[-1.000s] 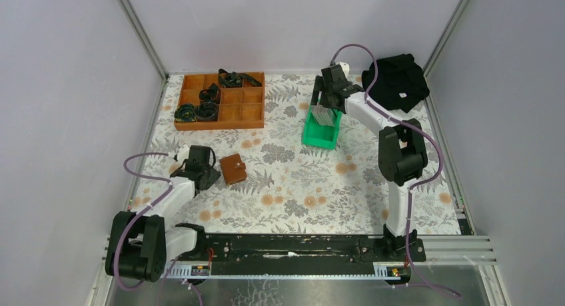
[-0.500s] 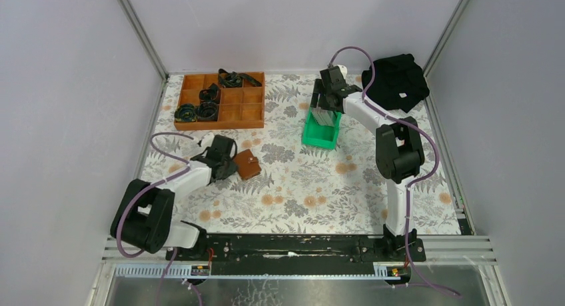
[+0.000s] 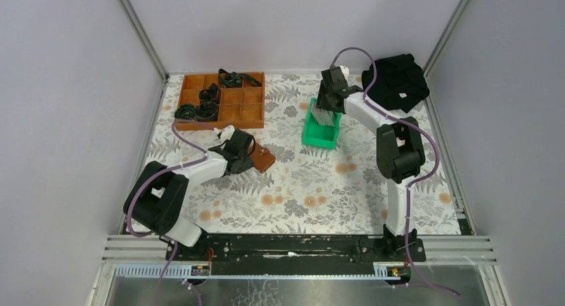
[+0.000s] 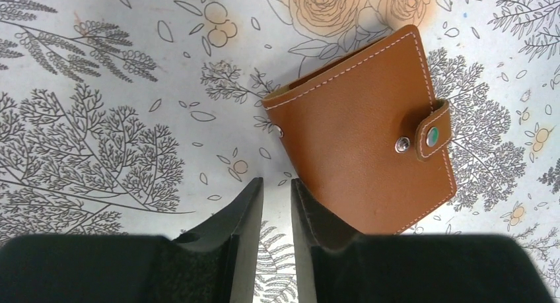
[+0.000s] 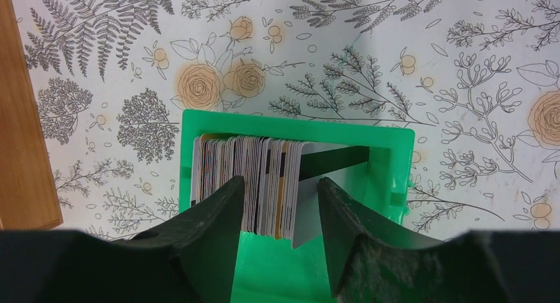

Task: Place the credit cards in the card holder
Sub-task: Move the card holder to the center of the board, then pick up the credit card from the storage box.

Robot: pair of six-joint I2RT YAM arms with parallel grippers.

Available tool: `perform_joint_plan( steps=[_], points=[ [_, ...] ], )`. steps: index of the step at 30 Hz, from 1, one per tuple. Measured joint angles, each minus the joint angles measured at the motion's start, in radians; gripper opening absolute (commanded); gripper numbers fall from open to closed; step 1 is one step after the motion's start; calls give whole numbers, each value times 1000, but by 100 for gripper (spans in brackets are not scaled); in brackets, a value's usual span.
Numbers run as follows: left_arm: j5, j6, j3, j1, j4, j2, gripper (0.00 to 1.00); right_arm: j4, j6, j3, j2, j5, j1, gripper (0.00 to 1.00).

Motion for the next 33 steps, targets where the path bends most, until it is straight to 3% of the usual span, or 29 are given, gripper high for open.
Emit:
perform_joint_plan(
  steps=[18,33],
  points=[
    [-10,16,29,-6,-1,29,30,-8,0,-22,-27,-1,-3,24],
    [-10,17,29,-6,-1,28,31,-24,0,-56,-71,-23,-3,21]
  ],
)
